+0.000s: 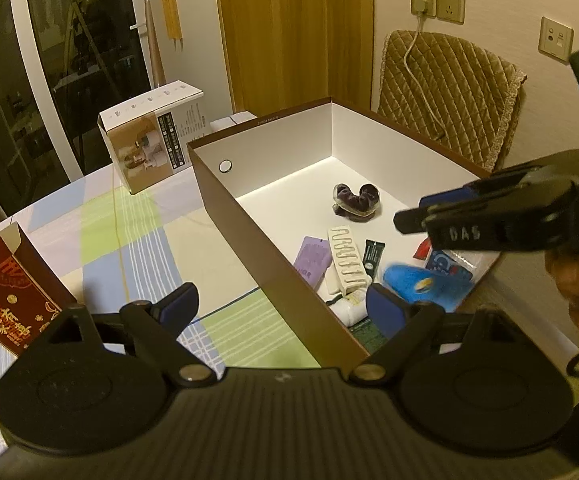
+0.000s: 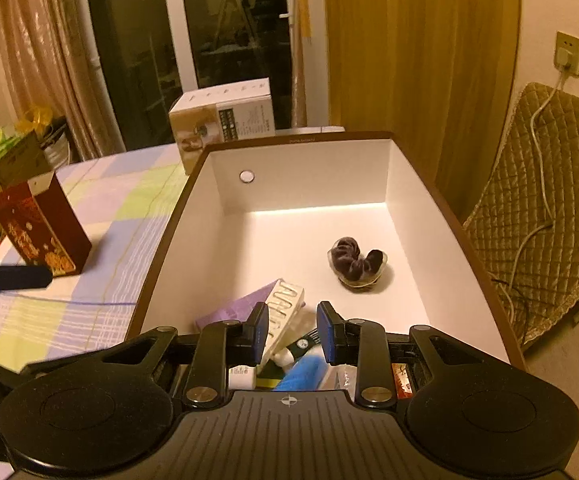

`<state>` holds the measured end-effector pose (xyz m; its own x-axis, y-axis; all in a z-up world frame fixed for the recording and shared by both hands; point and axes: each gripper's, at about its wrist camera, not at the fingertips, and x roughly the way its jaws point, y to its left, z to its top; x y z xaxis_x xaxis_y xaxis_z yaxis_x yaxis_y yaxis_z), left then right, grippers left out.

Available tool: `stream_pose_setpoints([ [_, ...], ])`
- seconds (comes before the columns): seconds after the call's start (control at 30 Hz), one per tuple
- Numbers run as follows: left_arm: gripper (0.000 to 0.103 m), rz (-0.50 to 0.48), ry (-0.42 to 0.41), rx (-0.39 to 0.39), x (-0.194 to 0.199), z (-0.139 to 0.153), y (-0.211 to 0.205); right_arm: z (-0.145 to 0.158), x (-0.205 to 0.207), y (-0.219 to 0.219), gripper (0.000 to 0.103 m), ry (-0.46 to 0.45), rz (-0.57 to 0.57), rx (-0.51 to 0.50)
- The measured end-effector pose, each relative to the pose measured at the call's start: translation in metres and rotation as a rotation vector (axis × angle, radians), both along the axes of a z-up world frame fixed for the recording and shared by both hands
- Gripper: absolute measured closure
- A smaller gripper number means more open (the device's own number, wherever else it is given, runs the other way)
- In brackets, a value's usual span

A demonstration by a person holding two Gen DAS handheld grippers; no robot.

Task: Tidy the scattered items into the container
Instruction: 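Open the left tool to drop the pill bottle while the right tool releases the blue tube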

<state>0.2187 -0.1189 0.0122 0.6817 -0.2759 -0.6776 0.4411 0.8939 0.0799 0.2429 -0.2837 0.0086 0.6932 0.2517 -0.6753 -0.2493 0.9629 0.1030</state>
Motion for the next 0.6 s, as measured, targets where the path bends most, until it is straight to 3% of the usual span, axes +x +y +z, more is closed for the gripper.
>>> stream_pose_setpoints([
  [0.6, 0.009, 0.026, 0.026, -0.051, -0.03, 0.009, -0.002, 0.03, -0.043, -0.029, 0.068, 0.008, -0.111, 0.048],
])
